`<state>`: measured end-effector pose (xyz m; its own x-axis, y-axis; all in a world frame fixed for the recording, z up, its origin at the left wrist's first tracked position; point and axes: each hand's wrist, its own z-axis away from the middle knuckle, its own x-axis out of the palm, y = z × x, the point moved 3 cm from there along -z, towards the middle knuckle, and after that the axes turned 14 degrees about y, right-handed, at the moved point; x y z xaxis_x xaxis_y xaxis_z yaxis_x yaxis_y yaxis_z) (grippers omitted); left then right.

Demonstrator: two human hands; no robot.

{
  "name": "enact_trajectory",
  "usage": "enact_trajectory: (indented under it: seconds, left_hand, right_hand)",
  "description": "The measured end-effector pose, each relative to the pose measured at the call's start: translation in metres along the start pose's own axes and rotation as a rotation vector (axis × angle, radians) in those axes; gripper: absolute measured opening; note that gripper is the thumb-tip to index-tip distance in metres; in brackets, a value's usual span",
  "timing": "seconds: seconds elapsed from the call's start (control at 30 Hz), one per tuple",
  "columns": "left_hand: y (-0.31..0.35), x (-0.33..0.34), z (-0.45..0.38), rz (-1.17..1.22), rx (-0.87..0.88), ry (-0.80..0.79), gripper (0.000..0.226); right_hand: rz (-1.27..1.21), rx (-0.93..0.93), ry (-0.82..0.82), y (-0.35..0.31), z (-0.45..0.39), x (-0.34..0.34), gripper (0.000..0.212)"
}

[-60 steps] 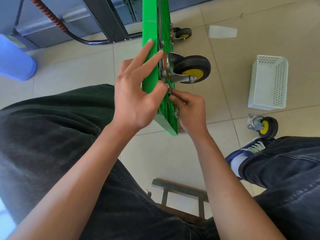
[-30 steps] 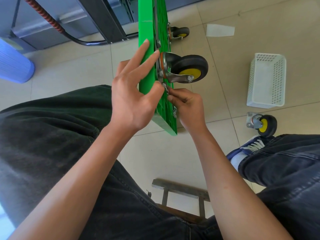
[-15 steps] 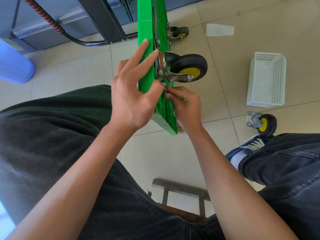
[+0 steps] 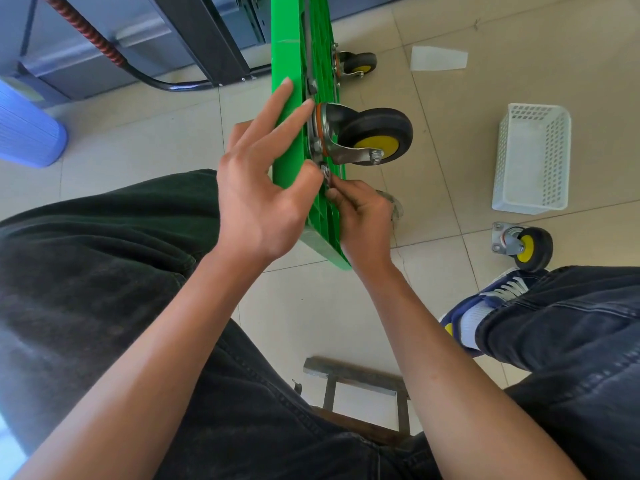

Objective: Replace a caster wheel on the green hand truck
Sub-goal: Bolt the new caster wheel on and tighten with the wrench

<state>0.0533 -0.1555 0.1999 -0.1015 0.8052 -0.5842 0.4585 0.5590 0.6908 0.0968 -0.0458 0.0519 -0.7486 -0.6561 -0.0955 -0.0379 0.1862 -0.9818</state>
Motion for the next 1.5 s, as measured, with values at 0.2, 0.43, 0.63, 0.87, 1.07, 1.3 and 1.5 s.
enact_trajectory:
  seconds: [0.2, 0.43, 0.63, 0.87, 1.07, 1.3, 1.5]
  left_hand:
    - [0.0, 0.0, 0.0, 0.003, -0.002, 0.015, 0.057]
    - [0.0, 0.0, 0.0, 0.011, -0.012, 0.012, 0.058]
    - [-0.001, 0.0, 0.0, 0.015, -0.017, -0.001, 0.058]
    - [-0.001, -0.002, -0.001, 0.033, -0.037, -0.017, 0.058]
    - [-0.001, -0.001, 0.001, 0.048, -0.037, -0.015, 0.058]
    - [0.0, -0.005, 0.002, 0.057, -0.034, -0.04, 0.057]
    - [0.0, -0.004, 0.002, 0.059, -0.027, -0.033, 0.056]
  right_hand:
    - [0.214, -0.167, 0.043, -0.012, 0.004, 0.0, 0.022]
    - [0.343, -0.18, 0.026, -0.024, 0.0, -0.005, 0.021]
    - [0.408, -0.081, -0.089, -0.039, -0.004, -0.009, 0.024]
    - [0.508, 0.092, -0.216, -0.051, -0.009, -0.008, 0.037]
    - [0.557, 0.169, -0.268, -0.062, -0.011, -0.01, 0.04]
    - [0.573, 0.217, -0.36, -0.068, -0.013, -0.013, 0.037]
    - [0.368, 0.262, -0.422, -0.058, -0.007, -0.031, 0.025]
